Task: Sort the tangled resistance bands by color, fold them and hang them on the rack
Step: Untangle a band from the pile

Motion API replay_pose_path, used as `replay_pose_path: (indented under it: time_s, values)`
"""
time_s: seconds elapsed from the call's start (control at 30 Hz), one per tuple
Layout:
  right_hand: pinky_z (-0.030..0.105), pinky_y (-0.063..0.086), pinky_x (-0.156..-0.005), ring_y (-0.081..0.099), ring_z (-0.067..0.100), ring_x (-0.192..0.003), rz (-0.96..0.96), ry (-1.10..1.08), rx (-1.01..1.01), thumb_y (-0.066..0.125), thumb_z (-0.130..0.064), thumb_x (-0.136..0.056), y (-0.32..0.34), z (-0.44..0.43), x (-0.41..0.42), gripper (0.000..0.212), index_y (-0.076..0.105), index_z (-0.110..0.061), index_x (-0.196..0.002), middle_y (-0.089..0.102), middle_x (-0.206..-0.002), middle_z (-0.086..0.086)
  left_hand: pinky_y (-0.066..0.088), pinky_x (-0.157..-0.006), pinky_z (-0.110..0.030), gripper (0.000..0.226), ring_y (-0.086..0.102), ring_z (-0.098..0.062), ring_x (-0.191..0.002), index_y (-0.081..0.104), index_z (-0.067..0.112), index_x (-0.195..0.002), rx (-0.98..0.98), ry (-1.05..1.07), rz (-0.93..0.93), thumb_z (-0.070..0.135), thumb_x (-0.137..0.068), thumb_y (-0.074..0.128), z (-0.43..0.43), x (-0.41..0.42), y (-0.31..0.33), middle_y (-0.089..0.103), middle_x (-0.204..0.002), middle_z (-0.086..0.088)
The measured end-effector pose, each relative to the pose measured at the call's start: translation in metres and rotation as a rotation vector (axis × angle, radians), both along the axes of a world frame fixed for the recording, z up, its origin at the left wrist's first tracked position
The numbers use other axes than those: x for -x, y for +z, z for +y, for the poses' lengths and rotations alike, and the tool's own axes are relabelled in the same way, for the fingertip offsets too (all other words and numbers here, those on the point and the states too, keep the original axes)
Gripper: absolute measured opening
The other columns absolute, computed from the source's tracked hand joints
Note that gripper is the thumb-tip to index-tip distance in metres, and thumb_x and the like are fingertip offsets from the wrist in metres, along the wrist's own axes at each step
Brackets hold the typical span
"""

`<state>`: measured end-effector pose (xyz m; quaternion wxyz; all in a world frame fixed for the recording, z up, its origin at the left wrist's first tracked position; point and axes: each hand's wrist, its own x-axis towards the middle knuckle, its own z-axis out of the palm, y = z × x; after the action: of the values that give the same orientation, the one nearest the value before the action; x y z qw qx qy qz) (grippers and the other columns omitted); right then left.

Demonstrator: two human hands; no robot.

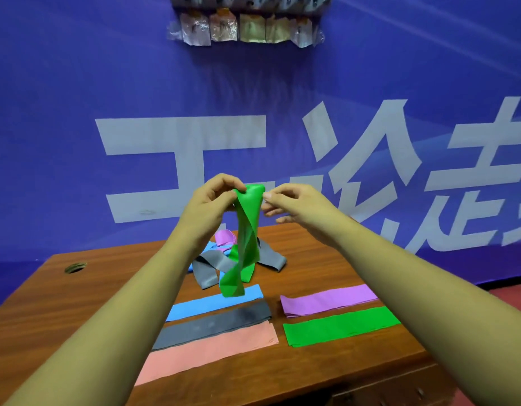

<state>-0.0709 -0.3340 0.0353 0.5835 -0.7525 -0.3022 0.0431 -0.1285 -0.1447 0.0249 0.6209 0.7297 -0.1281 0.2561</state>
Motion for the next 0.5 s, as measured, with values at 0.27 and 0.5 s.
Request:
replay_pose_path:
  time_s: [0.27, 0.5]
  values:
    - [0.021, 0.048, -0.061, 0.059, 0.009, -0.069, -0.092, -0.062, -0.078, 0.067, -0.014, -0.088, 0.003, 0.019, 0.005, 0.01, 0.064, -0.016, -0.079, 0.065, -0.077, 0.002, 0.053, -0.076, -0.03, 0.008, 0.065, -0.015, -0.076, 0.059, 0.016, -0.098, -0.014, 0.156, 0.094, 0.009, -0.094, 0.058, 0.004, 0.002, -0.011, 0.069, -0.076, -0.006]
    - [0.027, 0.042, -0.053, 0.053, 0.012, -0.057, -0.009, -0.062, -0.106, 0.072, -0.015, -0.082, -0.003, 0.025, 0.004, 0.007, 0.065, -0.013, -0.083, 0.061, -0.066, 0.005, 0.054, -0.07, -0.03, 0.006, 0.066, -0.015, -0.071, 0.066, 0.014, -0.084, 0.005, 0.261, 0.085, 0.01, -0.089, 0.065, 0.005, 0.002, -0.016, 0.069, -0.074, -0.015]
